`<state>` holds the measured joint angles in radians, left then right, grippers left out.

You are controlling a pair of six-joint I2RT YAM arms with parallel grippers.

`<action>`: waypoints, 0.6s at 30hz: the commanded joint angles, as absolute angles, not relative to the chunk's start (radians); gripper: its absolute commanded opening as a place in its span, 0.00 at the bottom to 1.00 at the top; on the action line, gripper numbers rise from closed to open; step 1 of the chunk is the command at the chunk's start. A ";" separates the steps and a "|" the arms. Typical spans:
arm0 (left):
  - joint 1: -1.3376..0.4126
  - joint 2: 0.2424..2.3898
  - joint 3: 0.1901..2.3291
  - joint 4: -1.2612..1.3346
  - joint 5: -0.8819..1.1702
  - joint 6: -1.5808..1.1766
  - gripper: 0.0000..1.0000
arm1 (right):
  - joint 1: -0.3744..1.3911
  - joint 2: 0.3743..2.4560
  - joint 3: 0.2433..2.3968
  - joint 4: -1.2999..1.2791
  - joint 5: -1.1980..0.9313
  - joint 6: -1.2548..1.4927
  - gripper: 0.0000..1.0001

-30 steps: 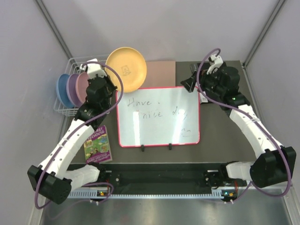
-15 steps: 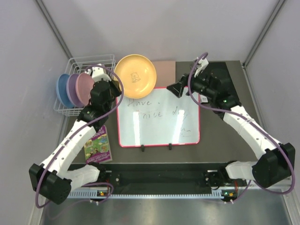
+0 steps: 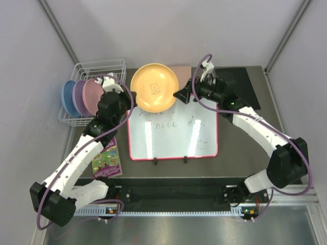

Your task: Unload the plates from the dish rack

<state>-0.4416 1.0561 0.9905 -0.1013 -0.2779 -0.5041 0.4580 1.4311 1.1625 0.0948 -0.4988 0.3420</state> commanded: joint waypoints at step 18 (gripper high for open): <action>-0.453 1.012 0.934 0.063 -0.163 -0.479 0.75 | 0.391 1.284 1.111 0.178 -0.330 0.351 0.00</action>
